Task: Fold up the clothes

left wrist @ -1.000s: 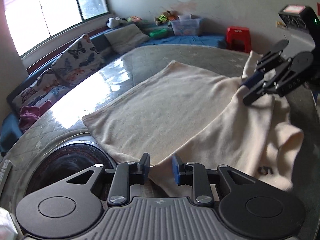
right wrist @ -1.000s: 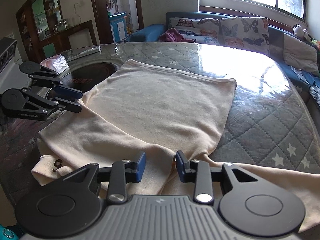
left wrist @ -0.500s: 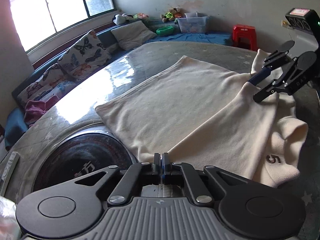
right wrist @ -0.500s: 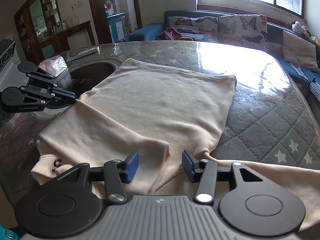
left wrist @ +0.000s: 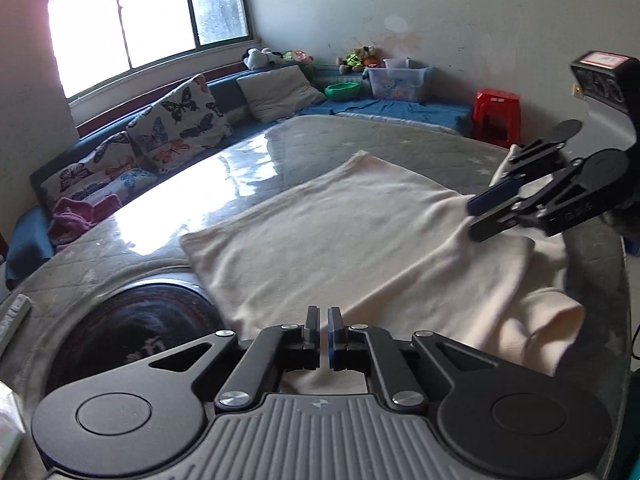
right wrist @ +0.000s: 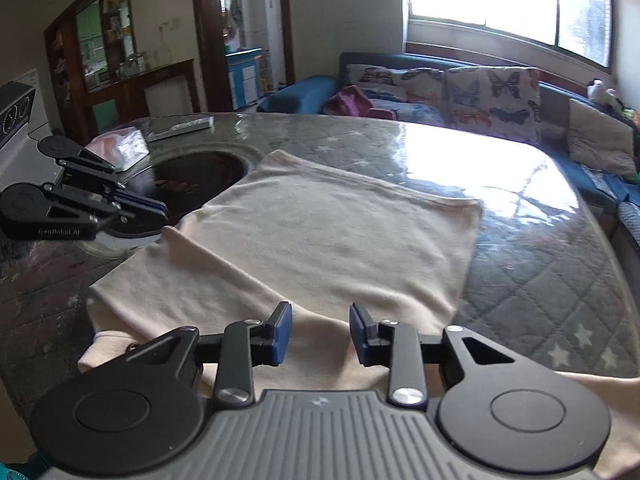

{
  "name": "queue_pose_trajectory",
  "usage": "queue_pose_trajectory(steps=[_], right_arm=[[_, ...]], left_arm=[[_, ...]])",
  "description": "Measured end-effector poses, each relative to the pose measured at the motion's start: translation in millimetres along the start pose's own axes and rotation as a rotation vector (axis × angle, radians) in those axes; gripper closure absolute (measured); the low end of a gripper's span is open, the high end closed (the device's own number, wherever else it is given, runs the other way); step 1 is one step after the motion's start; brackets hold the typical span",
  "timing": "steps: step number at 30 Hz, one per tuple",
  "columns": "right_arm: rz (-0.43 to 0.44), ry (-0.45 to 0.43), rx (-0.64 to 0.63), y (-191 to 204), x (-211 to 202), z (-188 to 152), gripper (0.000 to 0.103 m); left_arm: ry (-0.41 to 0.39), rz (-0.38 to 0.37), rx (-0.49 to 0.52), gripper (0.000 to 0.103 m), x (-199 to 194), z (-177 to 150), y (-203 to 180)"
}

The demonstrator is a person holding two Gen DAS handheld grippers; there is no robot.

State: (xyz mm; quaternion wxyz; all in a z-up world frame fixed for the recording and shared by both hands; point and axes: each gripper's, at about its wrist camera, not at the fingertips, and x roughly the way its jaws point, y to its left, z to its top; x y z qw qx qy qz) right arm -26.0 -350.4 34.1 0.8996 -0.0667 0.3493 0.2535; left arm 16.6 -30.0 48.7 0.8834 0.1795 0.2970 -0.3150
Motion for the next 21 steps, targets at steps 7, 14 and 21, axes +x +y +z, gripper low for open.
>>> queue_pose_trajectory(steps=[7, 14, 21], right_arm=[[-0.003, 0.035, -0.037, 4, 6, -6, 0.074], [-0.004, 0.079, -0.146, 20, -10, -27, 0.074], [-0.037, 0.022, -0.066, 11, -37, -35, 0.074]], left_arm=[[0.064, 0.008, -0.029, 0.097, 14, -17, -10], [0.056, 0.017, -0.048, 0.096, 7, -23, -14], [0.0, 0.039, -0.083, 0.085, -8, -8, -26]])
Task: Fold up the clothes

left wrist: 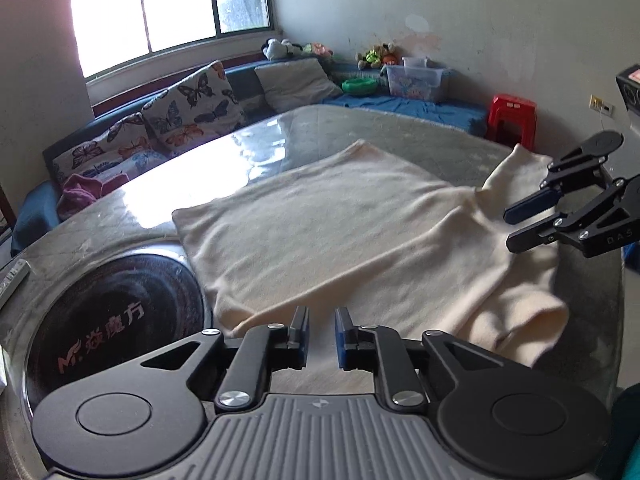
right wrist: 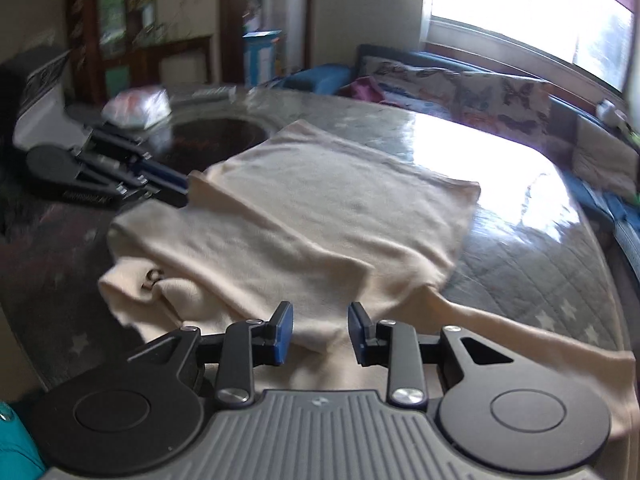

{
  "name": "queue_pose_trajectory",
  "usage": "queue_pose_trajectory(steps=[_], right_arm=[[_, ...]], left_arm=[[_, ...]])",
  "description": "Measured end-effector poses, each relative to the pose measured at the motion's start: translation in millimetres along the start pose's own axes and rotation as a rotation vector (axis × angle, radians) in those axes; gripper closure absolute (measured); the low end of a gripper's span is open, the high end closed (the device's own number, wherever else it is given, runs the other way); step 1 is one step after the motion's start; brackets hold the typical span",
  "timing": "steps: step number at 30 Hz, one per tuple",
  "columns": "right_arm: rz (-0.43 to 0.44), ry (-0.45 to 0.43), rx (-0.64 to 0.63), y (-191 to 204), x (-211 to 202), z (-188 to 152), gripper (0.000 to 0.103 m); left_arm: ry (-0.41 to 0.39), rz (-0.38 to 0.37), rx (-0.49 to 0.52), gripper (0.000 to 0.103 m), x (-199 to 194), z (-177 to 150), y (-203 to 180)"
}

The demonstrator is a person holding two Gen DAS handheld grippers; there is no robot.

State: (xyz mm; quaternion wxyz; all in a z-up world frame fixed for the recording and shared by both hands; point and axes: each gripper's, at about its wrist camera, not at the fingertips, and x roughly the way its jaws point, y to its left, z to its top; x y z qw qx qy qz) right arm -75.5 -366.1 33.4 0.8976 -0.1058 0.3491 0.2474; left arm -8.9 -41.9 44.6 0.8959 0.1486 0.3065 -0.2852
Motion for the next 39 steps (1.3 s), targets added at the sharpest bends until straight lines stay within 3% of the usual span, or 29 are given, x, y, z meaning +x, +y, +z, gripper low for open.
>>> queue_pose_trajectory(steps=[5, 7, 14, 16, 20, 27, 29, 33, 39], right_arm=[[-0.091, 0.002, 0.128, -32, -20, -16, 0.073], [-0.133, 0.001, 0.177, -46, -25, -23, 0.073], [-0.343, -0.02, 0.399, -117, -44, -53, 0.072], [-0.397, -0.026, 0.448, -135, -46, -60, 0.072], [-0.496, -0.038, 0.571, -172, -50, -76, 0.072], [-0.521, -0.06, 0.648, -191, -47, -90, 0.072], [-0.526, -0.067, 0.644, -191, -45, -91, 0.073], [-0.538, -0.086, 0.649, -192, -43, -93, 0.091], [-0.488, -0.141, 0.643, -184, -58, -87, 0.097]], left_arm=[[-0.029, -0.004, -0.023, 0.069, 2, 14, -20], [-0.041, -0.012, -0.036, 0.054, 5, 19, -30], [-0.055, -0.034, -0.057, 0.04, 17, 30, -60], [-0.055, -0.026, -0.064, 0.032, 20, 32, -66], [-0.052, -0.028, -0.072, 0.028, 23, 33, -76], [-0.05, -0.025, -0.08, 0.012, 26, 35, -84], [-0.05, -0.026, -0.08, 0.012, 26, 36, -86], [-0.044, -0.016, -0.073, 0.009, 29, 36, -90], [-0.028, 0.01, -0.075, 0.006, 33, 34, -92]])
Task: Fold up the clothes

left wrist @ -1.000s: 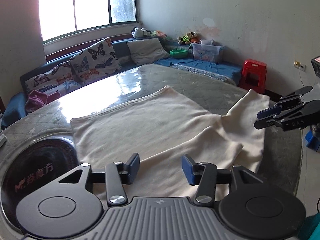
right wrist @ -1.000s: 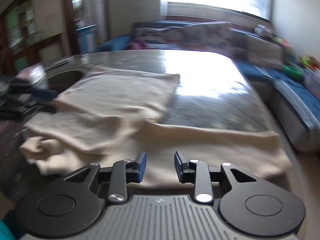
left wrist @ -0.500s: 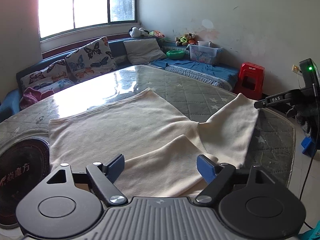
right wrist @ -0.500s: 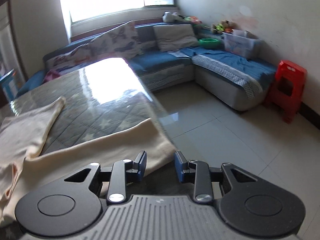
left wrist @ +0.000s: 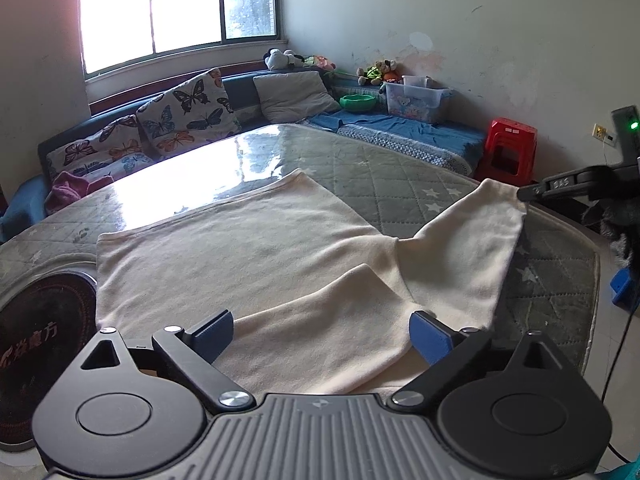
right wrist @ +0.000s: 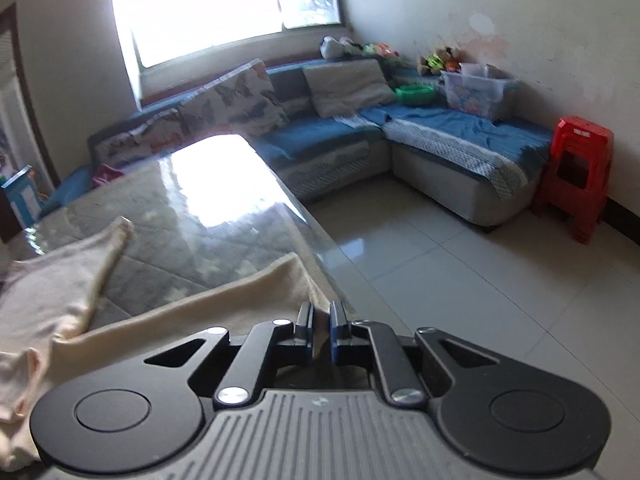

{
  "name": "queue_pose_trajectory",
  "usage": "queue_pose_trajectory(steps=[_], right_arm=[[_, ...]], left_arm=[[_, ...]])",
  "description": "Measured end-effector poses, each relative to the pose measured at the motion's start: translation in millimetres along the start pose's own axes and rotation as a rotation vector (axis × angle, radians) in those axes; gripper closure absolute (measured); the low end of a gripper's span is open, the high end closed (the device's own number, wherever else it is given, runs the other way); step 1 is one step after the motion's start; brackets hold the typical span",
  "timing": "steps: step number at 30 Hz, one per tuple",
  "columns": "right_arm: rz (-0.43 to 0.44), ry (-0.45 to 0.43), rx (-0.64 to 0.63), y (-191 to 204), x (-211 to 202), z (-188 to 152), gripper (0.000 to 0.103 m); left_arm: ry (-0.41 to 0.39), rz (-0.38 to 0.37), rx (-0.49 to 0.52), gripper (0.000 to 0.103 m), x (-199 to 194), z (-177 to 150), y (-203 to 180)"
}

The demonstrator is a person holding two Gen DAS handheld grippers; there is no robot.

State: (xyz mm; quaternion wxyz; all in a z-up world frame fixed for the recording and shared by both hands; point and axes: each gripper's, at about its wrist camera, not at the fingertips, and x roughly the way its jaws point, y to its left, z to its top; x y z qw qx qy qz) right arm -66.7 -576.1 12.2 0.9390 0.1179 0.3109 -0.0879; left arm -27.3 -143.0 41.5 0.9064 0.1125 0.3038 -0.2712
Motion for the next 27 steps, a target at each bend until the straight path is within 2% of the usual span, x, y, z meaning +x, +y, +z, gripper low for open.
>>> queue_pose_trajectory(steps=[5, 13, 22, 27], right_arm=[[0.113, -0.043, -0.013, 19, -24, 11, 0.098], [0.363, -0.083, -0.054, 71, -56, 43, 0.098], [0.636, -0.057, -0.21, 173, -71, 59, 0.098], [0.74, -0.018, -0.3, 231, -70, 54, 0.098]], left_arm=[[-0.002, 0.034, 0.001, 0.005, 0, -1, 3], [-0.014, 0.081, -0.044, 0.003, -12, -9, 22], [-0.05, 0.153, -0.123, 0.001, -41, -27, 50], [-0.073, 0.194, -0.16, 0.0, -60, -39, 63]])
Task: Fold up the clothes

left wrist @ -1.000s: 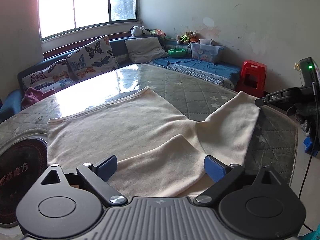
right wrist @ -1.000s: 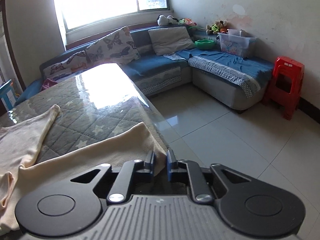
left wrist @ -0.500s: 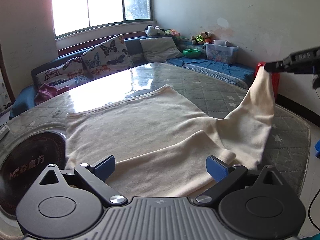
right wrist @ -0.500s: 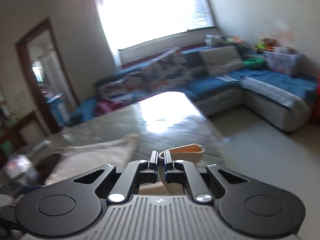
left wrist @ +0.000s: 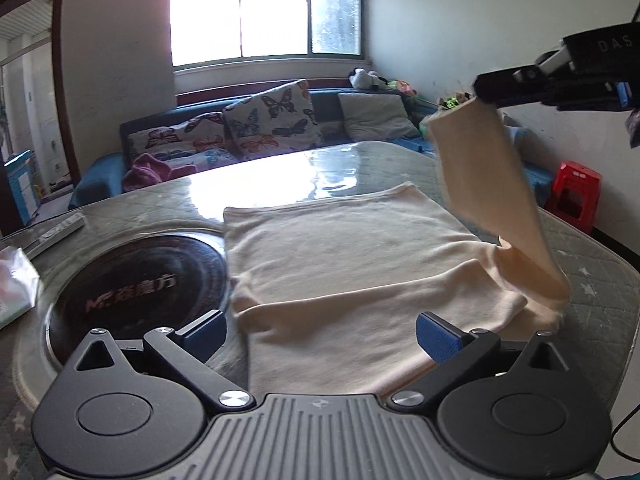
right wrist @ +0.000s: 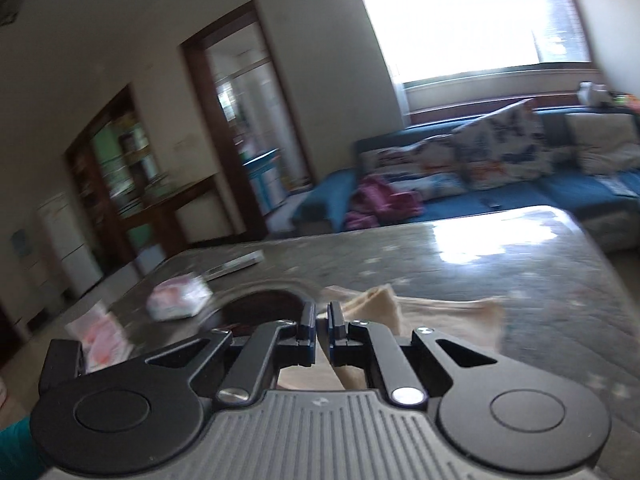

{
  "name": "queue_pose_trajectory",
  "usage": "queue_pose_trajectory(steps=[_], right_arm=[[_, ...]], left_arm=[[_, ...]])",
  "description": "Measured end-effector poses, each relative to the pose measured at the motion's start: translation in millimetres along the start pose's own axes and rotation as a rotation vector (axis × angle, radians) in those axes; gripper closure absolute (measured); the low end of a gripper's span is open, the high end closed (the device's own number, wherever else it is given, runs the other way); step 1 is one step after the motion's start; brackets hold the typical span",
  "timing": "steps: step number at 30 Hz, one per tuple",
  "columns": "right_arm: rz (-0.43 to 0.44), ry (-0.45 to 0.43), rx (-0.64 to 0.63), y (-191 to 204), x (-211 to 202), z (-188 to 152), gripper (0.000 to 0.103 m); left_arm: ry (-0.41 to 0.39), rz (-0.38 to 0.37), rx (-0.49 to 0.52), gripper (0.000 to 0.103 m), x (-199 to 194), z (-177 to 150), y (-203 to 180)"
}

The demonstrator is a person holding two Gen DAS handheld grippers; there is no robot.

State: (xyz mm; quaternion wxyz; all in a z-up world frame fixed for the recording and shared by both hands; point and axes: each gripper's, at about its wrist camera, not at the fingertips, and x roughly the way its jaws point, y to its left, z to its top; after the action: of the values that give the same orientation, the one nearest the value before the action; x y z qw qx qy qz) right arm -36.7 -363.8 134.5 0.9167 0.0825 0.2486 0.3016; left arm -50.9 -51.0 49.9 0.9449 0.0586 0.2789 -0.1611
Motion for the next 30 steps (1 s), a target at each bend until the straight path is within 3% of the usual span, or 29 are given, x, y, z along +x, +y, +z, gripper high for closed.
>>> queue_pose_trajectory(steps=[8, 12, 16, 18, 22, 24, 30], right_arm=[[0.104, 0.106, -0.06, 46, 55, -18, 0.099], [0.074, 0.115, -0.081, 47, 53, -25, 0.094], [0.011, 0.123, -0.104, 40, 42, -29, 0.087], [-0.034, 0.127, -0.107, 34, 41, -34, 0.069], [-0.128, 0.132, -0.14, 18, 22, -47, 0.052], [-0.165, 0.135, -0.15, 10, 12, -54, 0.031], [-0.272, 0.161, -0.209, -6, -10, -81, 0.0]], left_arm=[[-0.005, 0.049, -0.048, 0.0, -17, -11, 22], [0.002, 0.044, -0.07, 0.002, -18, -13, 27], [-0.006, -0.003, -0.052, 0.016, -12, -7, 18], [-0.006, -0.031, -0.035, 0.022, -8, -4, 10], [0.006, -0.079, 0.003, 0.031, 5, 2, -7], [0.026, -0.091, 0.01, 0.032, 14, 4, -13], [0.093, -0.103, -0.007, 0.04, 38, 6, -20]])
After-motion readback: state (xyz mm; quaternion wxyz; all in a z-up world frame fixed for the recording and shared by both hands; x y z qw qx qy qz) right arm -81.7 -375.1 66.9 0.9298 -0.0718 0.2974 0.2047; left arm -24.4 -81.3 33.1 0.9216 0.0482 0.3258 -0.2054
